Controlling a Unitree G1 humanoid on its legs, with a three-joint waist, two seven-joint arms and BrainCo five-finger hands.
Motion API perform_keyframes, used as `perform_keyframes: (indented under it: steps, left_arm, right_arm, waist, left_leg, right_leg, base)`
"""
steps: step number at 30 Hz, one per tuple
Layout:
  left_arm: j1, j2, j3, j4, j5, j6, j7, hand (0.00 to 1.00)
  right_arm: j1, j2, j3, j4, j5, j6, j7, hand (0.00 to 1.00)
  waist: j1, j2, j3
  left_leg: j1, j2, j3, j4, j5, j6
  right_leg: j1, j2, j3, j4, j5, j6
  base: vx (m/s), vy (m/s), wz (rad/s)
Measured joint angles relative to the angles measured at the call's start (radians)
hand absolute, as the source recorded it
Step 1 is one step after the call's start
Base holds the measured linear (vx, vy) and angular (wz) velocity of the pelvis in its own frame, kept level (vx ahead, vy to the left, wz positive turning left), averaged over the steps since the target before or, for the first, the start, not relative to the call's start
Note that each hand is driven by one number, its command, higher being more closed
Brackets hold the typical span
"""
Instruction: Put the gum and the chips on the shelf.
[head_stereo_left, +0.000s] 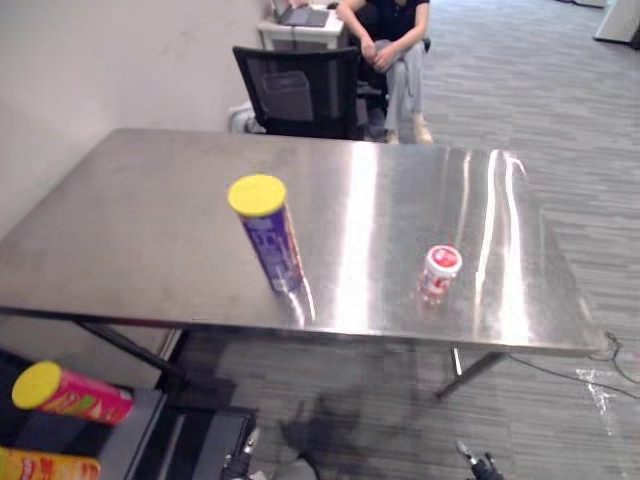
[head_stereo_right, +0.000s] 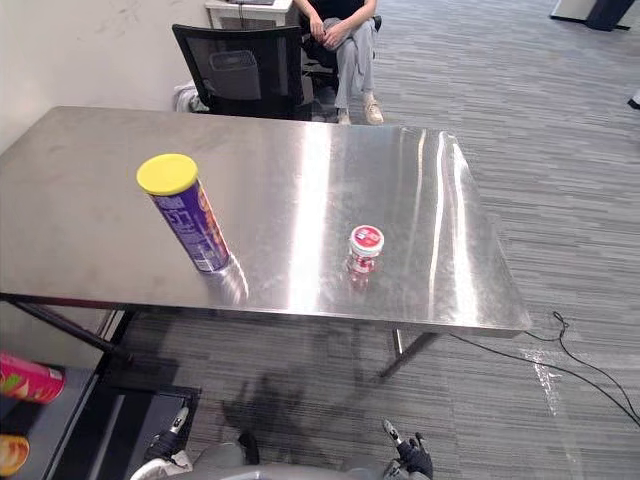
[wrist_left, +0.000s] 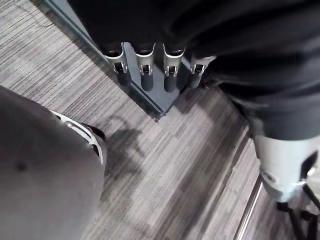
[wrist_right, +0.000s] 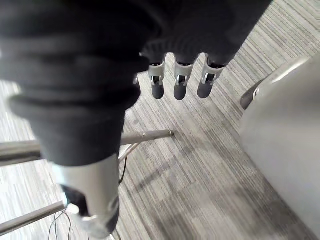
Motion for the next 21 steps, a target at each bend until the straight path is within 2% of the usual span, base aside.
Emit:
perform_keyframes:
  steps: [2,3,6,10,12,14,21]
  left_arm:
    - [0.001,0.008,-0.022,0.018,0.001,0.012,-0.015,0.00]
    - [0.002,0.018,-0.046,0.025,0.002,0.021,-0.024,0.00]
    - [0.007,0.031,-0.089,0.028,0.005,0.022,-0.038,0.00]
    - [0.001,0.034,-0.109,0.024,0.035,0.017,-0.041,0.00]
    - [0.002,0.026,-0.117,0.024,0.038,0.022,-0.053,0.00]
    - [0.004,0.026,-0.125,0.024,0.039,0.023,-0.065,0.00]
    - [0.003,0.037,-0.139,0.023,0.043,0.023,-0.075,0.00]
  right_arm:
    - [-0.006,-0.005,0.000,0.008,-0.002,-0.015,-0.001,0.00]
    - [-0.010,-0.009,0.003,0.008,-0.006,-0.021,-0.003,0.00]
    - [-0.026,-0.022,0.030,0.010,-0.032,-0.022,-0.016,0.00]
    - [-0.032,-0.036,0.041,0.028,-0.048,-0.021,-0.041,0.00]
    - [-0.027,-0.049,0.042,0.031,-0.048,-0.022,-0.064,0.00]
    - [-0.027,-0.054,0.042,0.030,-0.048,-0.023,-0.091,0.00]
    - [-0.021,-0.065,0.018,0.027,-0.046,-0.028,-0.203,0.00]
  waist:
    - [-0.001,0.013,-0.010]
    - [0.001,0.021,-0.014]
    - [0.003,0.028,-0.013]
    - [0.002,0.032,-0.012]
    - [0.002,0.043,-0.002]
    - [0.006,0.050,-0.003]
    - [0.009,0.041,-0.003]
  left_leg:
    - [0.043,0.000,0.048,-0.050,0.009,0.014]
    - [0.071,0.003,0.081,-0.089,0.020,0.028]
    - [0.120,-0.008,0.140,-0.148,0.042,0.026]
    - [0.121,-0.029,0.121,-0.208,0.095,0.013]
    - [0.162,-0.033,0.097,-0.322,0.169,0.014]
    - [0.181,-0.025,0.088,-0.370,0.197,0.005]
    - [0.163,-0.016,0.065,-0.374,0.200,-0.001]
  right_leg:
    - [0.005,-0.007,-0.060,-0.033,0.069,-0.004]
    - [0.005,-0.009,-0.137,-0.050,0.099,-0.009]
    - [0.006,-0.018,-0.277,-0.100,0.116,-0.014]
    - [0.013,-0.015,-0.312,-0.165,0.105,-0.005]
    - [0.014,-0.002,-0.333,-0.169,0.082,-0.005]
    - [0.017,0.012,-0.339,-0.168,0.079,-0.001]
    - [0.018,0.030,-0.340,-0.197,0.081,0.002]
  base:
    - [0.06,0.222,-0.56]
    - [0.01,0.113,-0.63]
    - [-0.06,0.065,-0.81]
    - [-0.11,-0.059,-0.13]
    - [-0.17,-0.081,0.19]
    - [-0.13,-0.051,0.11]
    - [-0.04,-0.017,0.01]
